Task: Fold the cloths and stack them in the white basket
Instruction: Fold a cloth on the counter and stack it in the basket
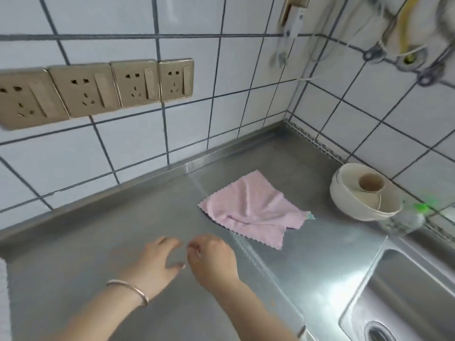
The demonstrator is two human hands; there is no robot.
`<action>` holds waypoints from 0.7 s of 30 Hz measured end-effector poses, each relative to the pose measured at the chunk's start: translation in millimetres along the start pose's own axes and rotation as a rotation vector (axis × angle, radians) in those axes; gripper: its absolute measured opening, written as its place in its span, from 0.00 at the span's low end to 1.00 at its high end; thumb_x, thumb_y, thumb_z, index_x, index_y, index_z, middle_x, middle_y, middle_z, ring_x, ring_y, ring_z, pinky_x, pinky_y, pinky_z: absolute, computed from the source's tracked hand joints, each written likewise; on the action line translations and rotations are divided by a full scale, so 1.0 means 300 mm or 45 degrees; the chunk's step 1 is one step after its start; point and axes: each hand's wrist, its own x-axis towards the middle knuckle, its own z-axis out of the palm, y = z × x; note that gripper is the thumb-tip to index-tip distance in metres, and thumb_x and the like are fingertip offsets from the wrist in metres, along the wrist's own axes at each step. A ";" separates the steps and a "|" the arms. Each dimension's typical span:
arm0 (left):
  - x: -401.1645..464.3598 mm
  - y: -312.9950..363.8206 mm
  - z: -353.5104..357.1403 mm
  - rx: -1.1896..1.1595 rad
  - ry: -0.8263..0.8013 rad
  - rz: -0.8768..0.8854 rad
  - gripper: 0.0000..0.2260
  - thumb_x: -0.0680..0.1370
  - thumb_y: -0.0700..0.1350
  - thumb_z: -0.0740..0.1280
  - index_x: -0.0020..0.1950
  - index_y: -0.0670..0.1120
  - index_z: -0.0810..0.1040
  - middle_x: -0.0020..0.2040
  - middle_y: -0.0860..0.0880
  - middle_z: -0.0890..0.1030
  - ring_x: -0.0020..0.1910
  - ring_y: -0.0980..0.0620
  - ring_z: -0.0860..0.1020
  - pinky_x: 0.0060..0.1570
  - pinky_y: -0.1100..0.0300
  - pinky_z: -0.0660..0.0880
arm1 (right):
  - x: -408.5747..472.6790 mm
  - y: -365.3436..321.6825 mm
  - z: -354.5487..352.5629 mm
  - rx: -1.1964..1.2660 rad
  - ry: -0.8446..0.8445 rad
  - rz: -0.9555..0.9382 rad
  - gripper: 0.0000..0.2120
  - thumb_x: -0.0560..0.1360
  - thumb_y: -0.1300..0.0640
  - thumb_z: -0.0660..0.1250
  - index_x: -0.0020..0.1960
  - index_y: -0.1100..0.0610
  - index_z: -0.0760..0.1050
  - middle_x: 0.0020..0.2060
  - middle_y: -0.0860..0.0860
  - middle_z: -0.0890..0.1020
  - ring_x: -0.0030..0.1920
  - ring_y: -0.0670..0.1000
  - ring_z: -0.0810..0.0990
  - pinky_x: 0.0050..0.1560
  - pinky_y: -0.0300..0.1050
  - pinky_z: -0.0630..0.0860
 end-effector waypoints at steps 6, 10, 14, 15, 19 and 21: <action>0.195 0.225 0.225 -0.461 -0.309 -0.459 0.14 0.76 0.50 0.65 0.61 0.50 0.74 0.59 0.53 0.78 0.52 0.55 0.76 0.52 0.65 0.69 | 0.090 0.517 -0.038 -0.311 -0.041 0.270 0.13 0.72 0.60 0.62 0.56 0.55 0.76 0.54 0.49 0.76 0.56 0.53 0.74 0.49 0.45 0.73; 0.277 0.295 0.320 -0.775 -0.286 -0.653 0.06 0.77 0.46 0.65 0.54 0.50 0.76 0.57 0.48 0.80 0.56 0.50 0.78 0.55 0.60 0.71 | 0.164 0.676 -0.024 -0.511 0.011 0.188 0.23 0.45 0.62 0.77 0.40 0.56 0.81 0.34 0.50 0.80 0.32 0.52 0.79 0.27 0.44 0.76; 0.308 0.320 0.370 -0.922 -0.178 -0.715 0.06 0.77 0.43 0.64 0.44 0.55 0.73 0.52 0.49 0.80 0.54 0.50 0.79 0.53 0.57 0.72 | 0.203 0.713 -0.034 -0.521 0.077 0.011 0.11 0.57 0.66 0.58 0.38 0.57 0.71 0.26 0.51 0.75 0.24 0.52 0.75 0.22 0.42 0.72; 0.310 0.330 0.375 -0.968 -0.140 -0.729 0.08 0.77 0.42 0.63 0.43 0.56 0.73 0.51 0.49 0.80 0.54 0.50 0.79 0.52 0.57 0.72 | 0.213 0.711 -0.031 -0.477 0.027 0.008 0.10 0.58 0.67 0.56 0.37 0.57 0.70 0.24 0.50 0.75 0.23 0.51 0.75 0.21 0.40 0.71; 0.309 0.350 0.394 -1.270 -0.018 -0.734 0.10 0.80 0.43 0.58 0.48 0.59 0.72 0.49 0.53 0.78 0.46 0.53 0.80 0.52 0.55 0.72 | 0.190 0.621 -0.035 -0.242 -0.083 0.030 0.16 0.53 0.68 0.73 0.38 0.57 0.75 0.31 0.49 0.79 0.31 0.48 0.79 0.28 0.34 0.61; 0.299 0.349 0.389 -1.366 0.064 -0.747 0.12 0.80 0.44 0.58 0.53 0.63 0.71 0.43 0.51 0.78 0.41 0.53 0.78 0.51 0.54 0.74 | 0.147 0.543 -0.011 -0.092 -0.211 -0.047 0.12 0.68 0.65 0.63 0.51 0.58 0.75 0.47 0.51 0.79 0.47 0.51 0.78 0.39 0.36 0.64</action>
